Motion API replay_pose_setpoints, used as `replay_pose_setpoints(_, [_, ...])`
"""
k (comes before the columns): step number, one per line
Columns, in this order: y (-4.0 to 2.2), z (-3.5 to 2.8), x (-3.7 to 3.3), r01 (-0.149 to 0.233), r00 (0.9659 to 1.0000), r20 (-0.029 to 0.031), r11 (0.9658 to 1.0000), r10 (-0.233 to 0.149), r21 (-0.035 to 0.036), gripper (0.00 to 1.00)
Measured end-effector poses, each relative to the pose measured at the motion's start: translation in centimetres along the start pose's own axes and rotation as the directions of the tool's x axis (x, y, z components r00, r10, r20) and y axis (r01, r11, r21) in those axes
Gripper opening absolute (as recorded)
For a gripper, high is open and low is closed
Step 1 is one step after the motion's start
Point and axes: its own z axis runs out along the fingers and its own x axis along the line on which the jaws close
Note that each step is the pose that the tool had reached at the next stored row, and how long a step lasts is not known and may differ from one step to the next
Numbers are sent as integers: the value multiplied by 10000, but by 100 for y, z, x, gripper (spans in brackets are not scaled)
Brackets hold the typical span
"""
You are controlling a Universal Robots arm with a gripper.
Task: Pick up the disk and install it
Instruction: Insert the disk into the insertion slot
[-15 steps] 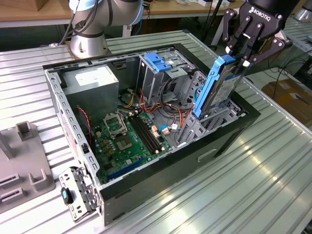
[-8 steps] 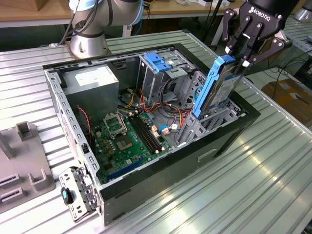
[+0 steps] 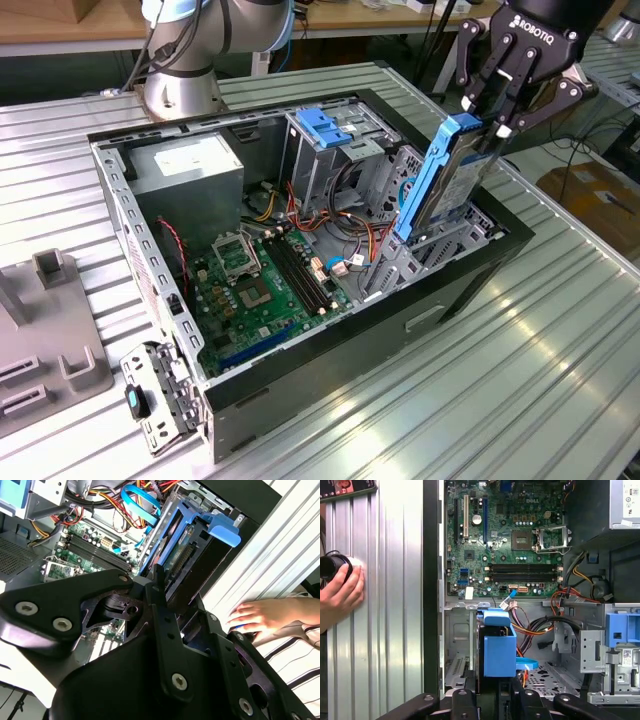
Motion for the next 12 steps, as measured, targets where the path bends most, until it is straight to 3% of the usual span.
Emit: replay_pose_setpoints(12, [0, 30, -1, 0, 10000, -1, 10000, 0, 0, 35])
